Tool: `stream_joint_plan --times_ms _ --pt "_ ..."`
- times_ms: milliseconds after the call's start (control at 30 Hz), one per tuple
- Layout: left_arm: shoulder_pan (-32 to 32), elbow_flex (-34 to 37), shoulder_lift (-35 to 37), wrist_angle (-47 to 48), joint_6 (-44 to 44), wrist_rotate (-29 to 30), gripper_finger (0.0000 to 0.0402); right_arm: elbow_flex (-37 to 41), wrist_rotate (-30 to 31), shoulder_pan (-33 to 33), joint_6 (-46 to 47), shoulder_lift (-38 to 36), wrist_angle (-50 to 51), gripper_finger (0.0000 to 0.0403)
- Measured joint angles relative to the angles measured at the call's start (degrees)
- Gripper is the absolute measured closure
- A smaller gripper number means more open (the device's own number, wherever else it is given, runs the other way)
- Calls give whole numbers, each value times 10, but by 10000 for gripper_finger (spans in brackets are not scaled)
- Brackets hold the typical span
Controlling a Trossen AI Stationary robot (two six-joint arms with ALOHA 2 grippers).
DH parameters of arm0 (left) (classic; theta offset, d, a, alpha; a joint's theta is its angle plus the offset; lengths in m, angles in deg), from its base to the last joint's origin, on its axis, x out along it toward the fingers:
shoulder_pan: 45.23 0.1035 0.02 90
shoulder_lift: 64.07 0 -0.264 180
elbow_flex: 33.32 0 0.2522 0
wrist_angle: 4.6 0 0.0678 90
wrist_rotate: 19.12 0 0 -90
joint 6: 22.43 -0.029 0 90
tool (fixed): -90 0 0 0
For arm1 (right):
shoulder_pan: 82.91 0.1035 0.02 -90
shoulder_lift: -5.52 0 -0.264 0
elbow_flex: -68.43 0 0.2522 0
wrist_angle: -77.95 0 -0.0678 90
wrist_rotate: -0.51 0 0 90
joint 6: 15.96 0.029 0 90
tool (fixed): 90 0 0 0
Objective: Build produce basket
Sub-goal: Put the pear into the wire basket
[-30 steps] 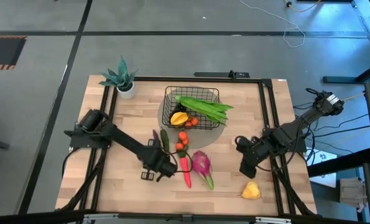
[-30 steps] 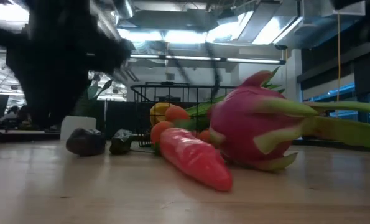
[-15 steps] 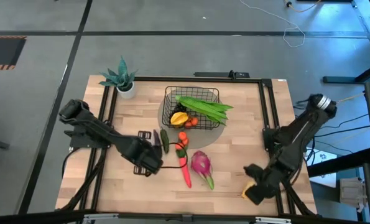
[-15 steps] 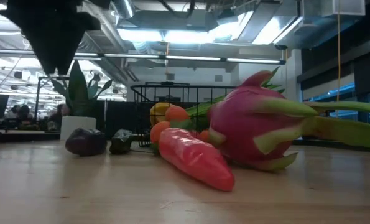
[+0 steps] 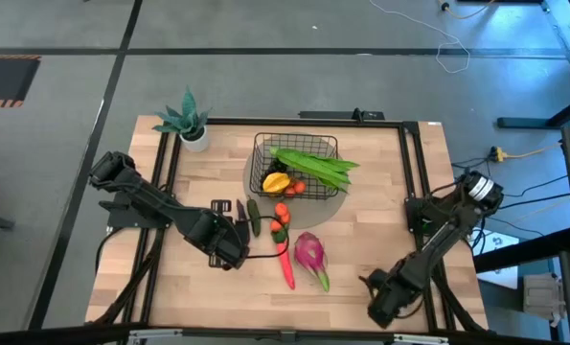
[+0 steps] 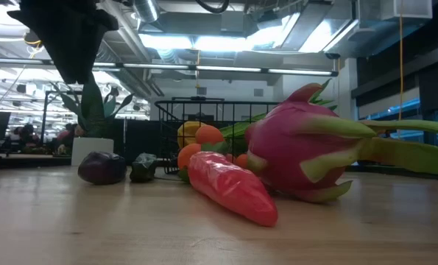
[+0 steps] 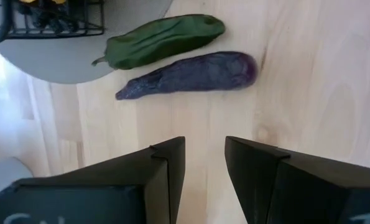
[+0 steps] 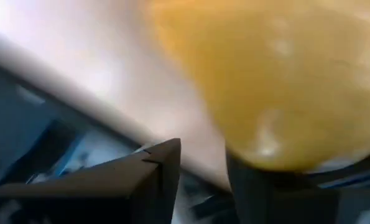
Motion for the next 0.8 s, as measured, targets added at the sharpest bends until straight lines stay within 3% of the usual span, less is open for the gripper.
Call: stream_joint_plan --times_ms 67,200,500,800 --pt "3 0 0 1 -2 7 299 1 28 -16 -25 7 66 283" --pt "7 0 0 1 -15 9 299 1 151 -63 -59 4 127 283" --pt "18 0 0 -3 -15 11 299 0 405 -186 -192 -2 148 283" --pt "16 0 0 -3 -14 11 299 -16 383 -231 -301 -45 138 283"
